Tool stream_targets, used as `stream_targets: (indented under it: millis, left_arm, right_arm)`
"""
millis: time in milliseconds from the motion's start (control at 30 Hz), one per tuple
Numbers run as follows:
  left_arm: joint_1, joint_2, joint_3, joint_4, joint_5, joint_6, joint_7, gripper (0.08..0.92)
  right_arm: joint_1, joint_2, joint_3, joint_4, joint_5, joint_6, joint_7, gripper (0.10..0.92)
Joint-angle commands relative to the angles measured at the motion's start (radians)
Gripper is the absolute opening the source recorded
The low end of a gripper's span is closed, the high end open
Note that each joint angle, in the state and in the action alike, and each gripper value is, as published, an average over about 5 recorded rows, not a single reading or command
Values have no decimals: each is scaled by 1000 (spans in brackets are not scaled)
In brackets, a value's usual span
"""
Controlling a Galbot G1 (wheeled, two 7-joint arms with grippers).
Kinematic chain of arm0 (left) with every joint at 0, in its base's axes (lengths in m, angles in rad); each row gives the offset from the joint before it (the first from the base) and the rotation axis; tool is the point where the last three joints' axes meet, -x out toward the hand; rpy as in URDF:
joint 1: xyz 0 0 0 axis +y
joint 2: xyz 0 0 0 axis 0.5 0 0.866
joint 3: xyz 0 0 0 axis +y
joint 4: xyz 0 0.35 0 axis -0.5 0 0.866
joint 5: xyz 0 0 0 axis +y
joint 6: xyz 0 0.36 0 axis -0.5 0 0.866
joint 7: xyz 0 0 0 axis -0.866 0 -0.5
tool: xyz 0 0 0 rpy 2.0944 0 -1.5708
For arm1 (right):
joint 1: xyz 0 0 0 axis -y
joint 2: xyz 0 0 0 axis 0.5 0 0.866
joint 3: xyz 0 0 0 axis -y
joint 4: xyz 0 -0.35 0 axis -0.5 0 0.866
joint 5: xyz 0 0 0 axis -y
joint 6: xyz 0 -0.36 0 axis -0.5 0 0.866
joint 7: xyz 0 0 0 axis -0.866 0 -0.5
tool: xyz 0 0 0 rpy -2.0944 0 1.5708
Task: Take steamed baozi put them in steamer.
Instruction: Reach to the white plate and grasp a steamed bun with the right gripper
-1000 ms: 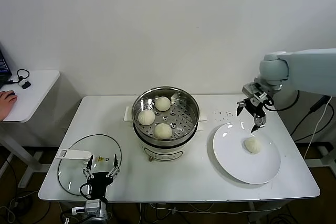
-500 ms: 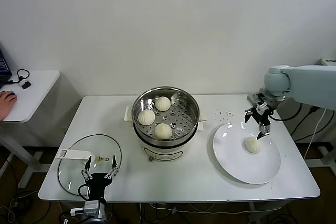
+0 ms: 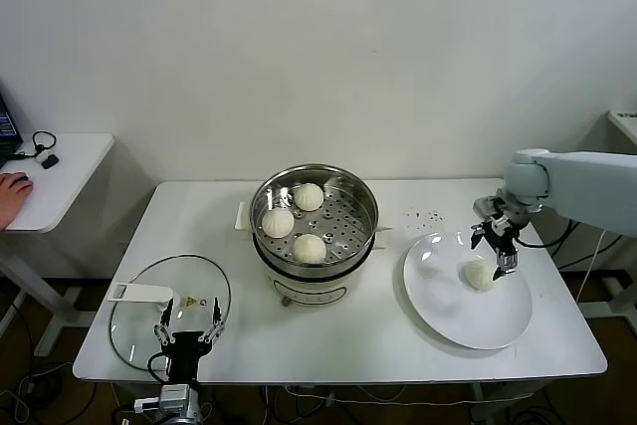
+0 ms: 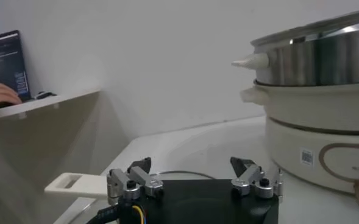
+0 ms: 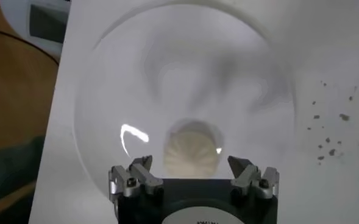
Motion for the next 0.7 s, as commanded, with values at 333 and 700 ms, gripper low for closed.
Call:
stream_targets:
  millis: [333, 700]
  left_arm:
    - [1, -49, 4, 14, 7, -8, -3, 823]
    - [4, -49, 3, 15, 11, -12, -4, 823]
  right_arm:
    - [-206, -6, 153, -138, -68, 16, 28, 823]
    - [-226, 17, 184, -187, -94, 34, 36, 823]
